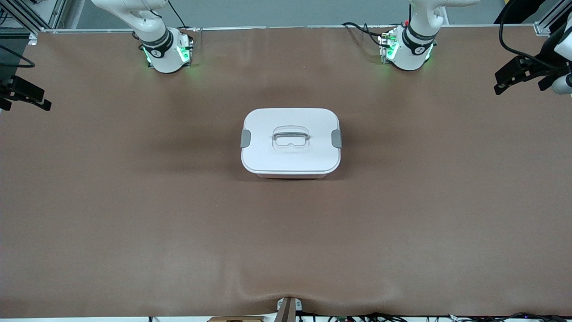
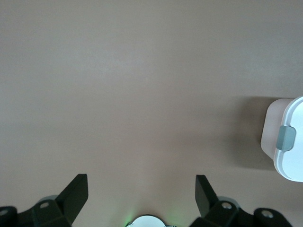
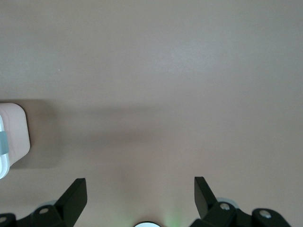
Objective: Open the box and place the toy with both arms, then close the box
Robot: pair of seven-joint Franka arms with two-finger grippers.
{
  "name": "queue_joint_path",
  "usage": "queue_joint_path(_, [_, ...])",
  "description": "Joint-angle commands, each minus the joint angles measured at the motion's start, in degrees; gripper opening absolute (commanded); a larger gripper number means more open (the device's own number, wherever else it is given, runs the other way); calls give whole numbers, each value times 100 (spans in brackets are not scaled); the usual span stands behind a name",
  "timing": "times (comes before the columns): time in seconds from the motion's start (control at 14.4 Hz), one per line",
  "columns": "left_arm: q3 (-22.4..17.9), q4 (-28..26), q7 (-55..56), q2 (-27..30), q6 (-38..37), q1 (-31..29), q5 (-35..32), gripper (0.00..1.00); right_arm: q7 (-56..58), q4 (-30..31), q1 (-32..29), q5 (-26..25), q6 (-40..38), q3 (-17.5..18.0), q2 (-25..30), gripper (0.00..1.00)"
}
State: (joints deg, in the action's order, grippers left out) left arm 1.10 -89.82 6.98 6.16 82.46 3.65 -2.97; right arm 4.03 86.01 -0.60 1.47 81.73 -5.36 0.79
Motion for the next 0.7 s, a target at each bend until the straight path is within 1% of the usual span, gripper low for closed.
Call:
queue_joint_path(0.0, [13,114,-109,-27,-28,13,112,100,45,-128,-54,2,-95,70,0,100])
queue_joint_path(0.14, [4,105,-92,-27,-37,-13,252,100,36,-128,-36,2,-87,88,0,100])
queue_joint_path(0.63, [4,96,-30,-18,-37,-13,261,100,10,-146,-54,-7,-78,79,0,100])
